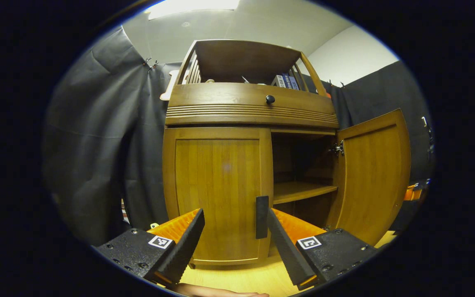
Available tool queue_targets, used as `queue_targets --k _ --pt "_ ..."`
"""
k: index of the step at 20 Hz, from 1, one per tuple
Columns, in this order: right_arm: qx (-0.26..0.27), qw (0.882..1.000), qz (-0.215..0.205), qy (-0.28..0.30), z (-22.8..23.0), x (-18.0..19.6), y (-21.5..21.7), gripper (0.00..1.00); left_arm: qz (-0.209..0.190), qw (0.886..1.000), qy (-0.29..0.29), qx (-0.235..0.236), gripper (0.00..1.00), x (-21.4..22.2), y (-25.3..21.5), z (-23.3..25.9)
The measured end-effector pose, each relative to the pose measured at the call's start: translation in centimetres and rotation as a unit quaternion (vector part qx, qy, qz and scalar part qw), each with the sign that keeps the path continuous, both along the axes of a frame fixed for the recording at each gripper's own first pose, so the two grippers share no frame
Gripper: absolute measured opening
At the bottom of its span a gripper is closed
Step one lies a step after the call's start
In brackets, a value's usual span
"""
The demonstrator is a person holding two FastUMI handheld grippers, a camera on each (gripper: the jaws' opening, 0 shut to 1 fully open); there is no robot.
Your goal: Open the right door of the double-door shoe cabinet with the right hand, and open the left door with the left hand.
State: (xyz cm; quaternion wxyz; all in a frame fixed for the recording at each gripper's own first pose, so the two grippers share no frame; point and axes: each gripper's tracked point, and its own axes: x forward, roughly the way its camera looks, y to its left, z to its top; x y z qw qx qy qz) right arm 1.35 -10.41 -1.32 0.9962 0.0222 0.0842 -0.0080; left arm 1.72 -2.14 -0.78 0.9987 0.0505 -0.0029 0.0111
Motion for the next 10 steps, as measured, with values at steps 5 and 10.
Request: queue_targets --k 5,10 --pt "0.010 0.998 0.056 -0.021 0.0 1.1 -3.1 0.02 -0.001 1.000 0.017 0.006 0.95 0.9 -0.8 -1.3" --pt "-0.012 0.996 0.081 -0.035 0.1 1.6 -3.5 0.14 0.003 1.000 0.027 0.006 0.89 2.1 -1.5 -2.6"
